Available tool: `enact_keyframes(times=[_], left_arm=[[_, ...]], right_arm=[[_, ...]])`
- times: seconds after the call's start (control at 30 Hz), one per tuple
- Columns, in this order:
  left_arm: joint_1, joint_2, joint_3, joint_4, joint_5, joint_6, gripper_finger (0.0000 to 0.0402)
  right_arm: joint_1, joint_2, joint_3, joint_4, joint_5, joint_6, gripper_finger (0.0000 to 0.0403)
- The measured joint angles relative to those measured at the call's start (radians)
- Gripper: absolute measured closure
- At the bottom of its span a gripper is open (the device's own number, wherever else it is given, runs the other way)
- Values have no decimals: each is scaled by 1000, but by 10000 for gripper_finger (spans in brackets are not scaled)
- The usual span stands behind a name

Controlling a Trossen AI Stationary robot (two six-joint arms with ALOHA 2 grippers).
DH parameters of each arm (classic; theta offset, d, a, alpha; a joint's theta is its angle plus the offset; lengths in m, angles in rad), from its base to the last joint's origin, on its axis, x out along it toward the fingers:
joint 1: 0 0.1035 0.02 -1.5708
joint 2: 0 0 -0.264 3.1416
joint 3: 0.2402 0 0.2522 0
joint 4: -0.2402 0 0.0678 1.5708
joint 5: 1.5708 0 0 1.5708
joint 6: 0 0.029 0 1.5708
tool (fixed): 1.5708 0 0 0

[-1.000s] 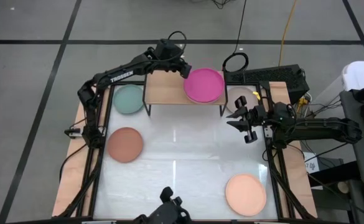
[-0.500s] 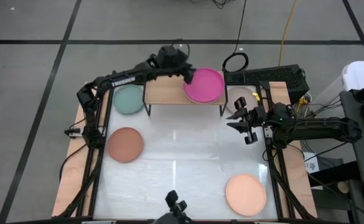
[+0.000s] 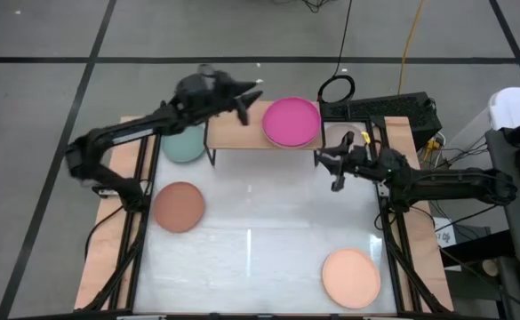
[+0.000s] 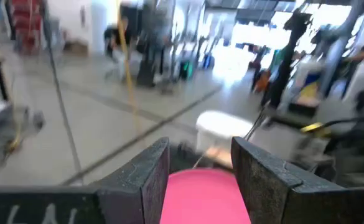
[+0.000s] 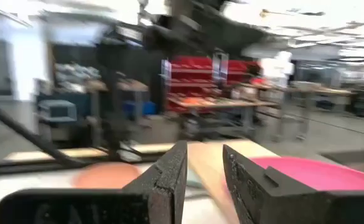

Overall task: Place and stack plates onto a shelf
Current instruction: Stack the pink plate on top of the pink plate on the shelf, then put the light brown plate on the shelf

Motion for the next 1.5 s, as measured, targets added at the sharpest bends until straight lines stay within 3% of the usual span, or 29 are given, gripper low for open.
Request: enact_keyframes(times=[0.13,0.3,0.5,0.73,1.07,1.3,1.5], left_arm=[[-39,-177,-203,149,2,-19,225],[-94,-358,-424,263,-81,-27,225],[-160,-468,-574,265,-213,-23,225],[-211,-502,-604,267,-223,9,225],[-214,-501,-604,229,-223,0,225],[-216,-502,-604,224,-223,0,225],[-216,-585,-603,58,-228,3,225]], right_arm=[[-73,26,13,0,3,-6,317],[-176,95,90,-15,-64,-6,332],[-286,254,259,-249,-141,-52,346],[-365,352,281,-233,-151,-59,347],[-373,405,268,-216,-158,-37,347],[-373,303,267,-166,-250,0,347],[-372,161,267,-215,-367,39,347]])
